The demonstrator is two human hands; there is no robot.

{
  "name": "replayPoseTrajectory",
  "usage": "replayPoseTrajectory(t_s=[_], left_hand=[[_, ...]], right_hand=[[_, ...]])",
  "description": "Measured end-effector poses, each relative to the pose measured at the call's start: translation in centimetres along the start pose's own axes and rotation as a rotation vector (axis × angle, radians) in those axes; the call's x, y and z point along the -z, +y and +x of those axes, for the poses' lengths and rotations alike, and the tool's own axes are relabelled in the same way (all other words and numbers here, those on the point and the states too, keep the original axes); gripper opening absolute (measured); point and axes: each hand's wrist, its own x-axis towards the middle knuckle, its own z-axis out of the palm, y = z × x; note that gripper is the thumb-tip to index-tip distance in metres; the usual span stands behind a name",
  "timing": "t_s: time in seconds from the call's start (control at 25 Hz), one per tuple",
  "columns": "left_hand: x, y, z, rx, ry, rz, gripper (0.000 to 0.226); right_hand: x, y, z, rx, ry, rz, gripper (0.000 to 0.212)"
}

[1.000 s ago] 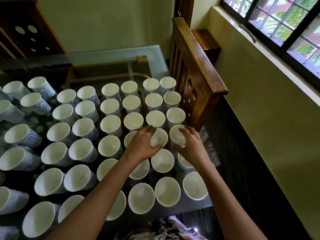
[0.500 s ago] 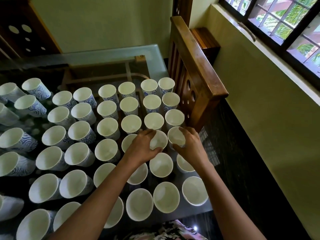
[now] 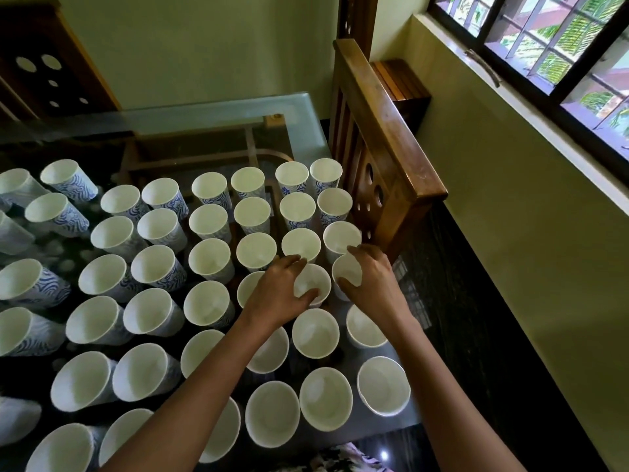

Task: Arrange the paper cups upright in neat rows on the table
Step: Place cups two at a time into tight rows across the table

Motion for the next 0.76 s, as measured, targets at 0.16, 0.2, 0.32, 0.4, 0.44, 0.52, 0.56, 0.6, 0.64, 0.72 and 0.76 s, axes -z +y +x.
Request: replayPoseTrajectory(t_s=[0.16, 0.2, 0.32, 0.4, 0.44, 0.52, 0.56, 0.6, 0.64, 0.72, 0.76], left_hand=[[1.0, -0.2, 2.7, 0.015, 0.028, -0.007, 0.06], [1.2, -0.2, 3.4, 0.02, 0.027, -0.003, 0.061], [1.7, -0.5, 5.0, 0.02, 0.01, 0.024, 0.064], [1.6, -0.7, 5.6, 0.019, -0.009, 0.034, 0.064], [1.6, -0.8, 5.9, 0.026, -0.02, 0.039, 0.065], [1.4, -1.0, 6.3, 0.046, -0.049, 0.042, 0.066], [1.4, -1.1, 6.4, 0.055, -0.064, 0.044, 0.067], [1.3, -1.1, 6.5, 0.063, -0.072, 0.046, 0.067], [1.3, -1.2, 6.5, 0.07, -0.078, 0.046, 0.067], [1.3, -1.2, 6.6, 0.071, -0.082, 0.052, 0.067], [1.2, -1.2, 6.7, 0.068, -0.085, 0.054, 0.067]], right_hand=[[0.2, -0.5, 2.8, 0.052, -0.006, -0.066, 0.052], [0.2, -0.6, 3.6, 0.049, -0.014, -0.072, 0.053], [0.0, -0.6, 5.2, 0.03, -0.045, -0.056, 0.06], [0.1, -0.6, 5.9, 0.005, -0.068, -0.023, 0.061], [0.0, -0.6, 6.2, -0.002, -0.079, -0.018, 0.062], [0.0, -0.6, 6.8, -0.006, -0.097, -0.028, 0.062], [-0.1, -0.5, 7.0, -0.006, -0.106, -0.037, 0.062], [-0.2, -0.5, 7.2, -0.007, -0.118, -0.045, 0.063], [-0.2, -0.4, 7.3, -0.009, -0.13, -0.048, 0.063], [-0.3, -0.4, 7.4, -0.013, -0.141, -0.054, 0.063], [-0.2, -0.4, 7.5, -0.014, -0.143, -0.058, 0.063]])
